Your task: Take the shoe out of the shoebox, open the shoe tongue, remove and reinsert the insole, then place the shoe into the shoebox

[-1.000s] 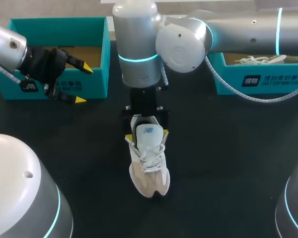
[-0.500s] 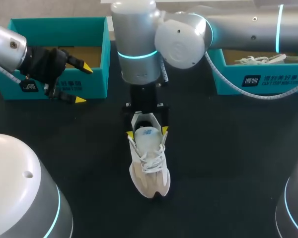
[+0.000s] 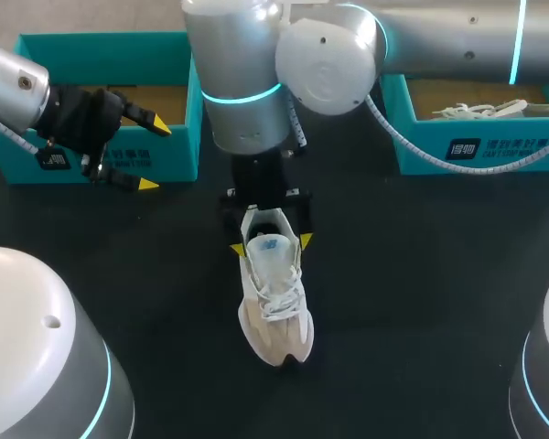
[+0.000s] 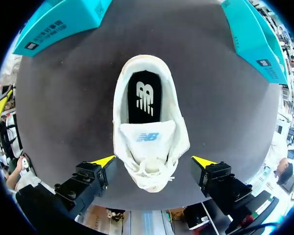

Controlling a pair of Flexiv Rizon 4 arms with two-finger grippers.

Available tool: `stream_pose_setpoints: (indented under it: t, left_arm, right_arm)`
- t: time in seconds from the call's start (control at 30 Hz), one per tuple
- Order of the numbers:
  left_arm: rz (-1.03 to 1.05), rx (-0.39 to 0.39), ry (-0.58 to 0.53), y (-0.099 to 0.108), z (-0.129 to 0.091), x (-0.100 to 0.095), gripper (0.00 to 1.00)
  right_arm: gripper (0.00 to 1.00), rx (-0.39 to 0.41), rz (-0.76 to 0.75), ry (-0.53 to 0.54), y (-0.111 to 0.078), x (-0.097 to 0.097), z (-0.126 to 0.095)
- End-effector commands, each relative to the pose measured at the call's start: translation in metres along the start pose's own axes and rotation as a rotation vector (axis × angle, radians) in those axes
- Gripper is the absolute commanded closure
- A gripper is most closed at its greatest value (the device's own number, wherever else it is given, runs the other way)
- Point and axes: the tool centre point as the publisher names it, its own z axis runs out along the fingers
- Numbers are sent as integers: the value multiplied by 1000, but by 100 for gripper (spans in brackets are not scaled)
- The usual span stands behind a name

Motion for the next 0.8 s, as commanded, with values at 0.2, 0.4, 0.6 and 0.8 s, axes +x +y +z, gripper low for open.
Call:
stream_pose_setpoints:
  t: [0.2, 0.4, 0.6, 0.8]
  left_arm:
    - [0, -3, 1, 0, 0, 1, 0]
    - [0, -3, 1, 0, 0, 1, 0]
    - [0, -3, 1, 0, 0, 1, 0]
    - [0, -3, 1, 0, 0, 1, 0]
  right_arm:
    - [19, -15, 10, -22, -32, 3, -16]
    - [69, -9, 26, -18, -39, 4, -11]
    - [76, -8, 31, -14, -35, 3, -5]
    - [72, -20, 23, -22, -23, 1, 5]
